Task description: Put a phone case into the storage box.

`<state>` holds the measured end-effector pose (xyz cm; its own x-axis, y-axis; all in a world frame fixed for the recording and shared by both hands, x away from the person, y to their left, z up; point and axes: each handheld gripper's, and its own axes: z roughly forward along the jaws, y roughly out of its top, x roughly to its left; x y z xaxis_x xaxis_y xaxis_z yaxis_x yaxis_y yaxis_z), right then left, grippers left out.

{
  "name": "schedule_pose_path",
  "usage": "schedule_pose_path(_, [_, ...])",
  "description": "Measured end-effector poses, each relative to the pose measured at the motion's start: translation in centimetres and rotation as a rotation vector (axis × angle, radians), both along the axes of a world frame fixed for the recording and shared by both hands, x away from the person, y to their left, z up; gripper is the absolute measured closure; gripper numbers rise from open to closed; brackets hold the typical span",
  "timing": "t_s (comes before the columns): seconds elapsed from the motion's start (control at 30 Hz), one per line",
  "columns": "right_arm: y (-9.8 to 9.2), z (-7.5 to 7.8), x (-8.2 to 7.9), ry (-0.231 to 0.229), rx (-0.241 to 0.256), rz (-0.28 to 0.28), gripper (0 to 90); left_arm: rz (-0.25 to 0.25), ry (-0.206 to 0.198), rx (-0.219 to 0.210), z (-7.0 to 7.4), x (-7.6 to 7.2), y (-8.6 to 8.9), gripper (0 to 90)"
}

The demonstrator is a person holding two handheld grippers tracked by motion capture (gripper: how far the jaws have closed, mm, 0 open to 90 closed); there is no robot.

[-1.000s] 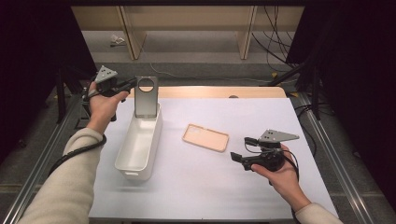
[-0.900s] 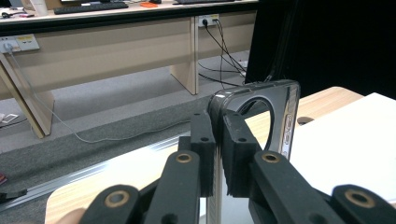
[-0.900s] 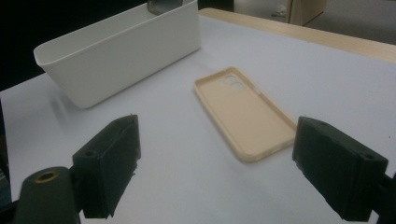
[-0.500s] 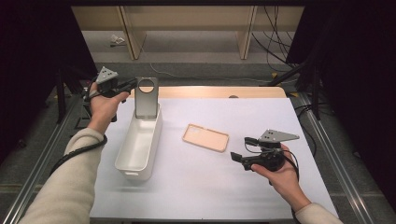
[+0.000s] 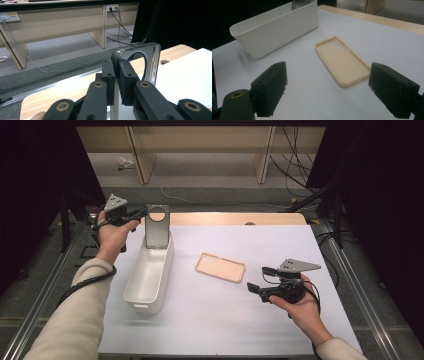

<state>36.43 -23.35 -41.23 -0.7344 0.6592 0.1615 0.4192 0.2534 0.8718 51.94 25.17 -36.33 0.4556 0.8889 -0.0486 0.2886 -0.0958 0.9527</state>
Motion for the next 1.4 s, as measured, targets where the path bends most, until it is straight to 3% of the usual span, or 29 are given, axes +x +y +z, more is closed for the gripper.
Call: schedule_pose_path(1.4, [0.0,-0.1,0.0,0.004,-0.004,0.003,16.1,0.011,0.057,-0.002,-2.5,0.6,0.3,83.5])
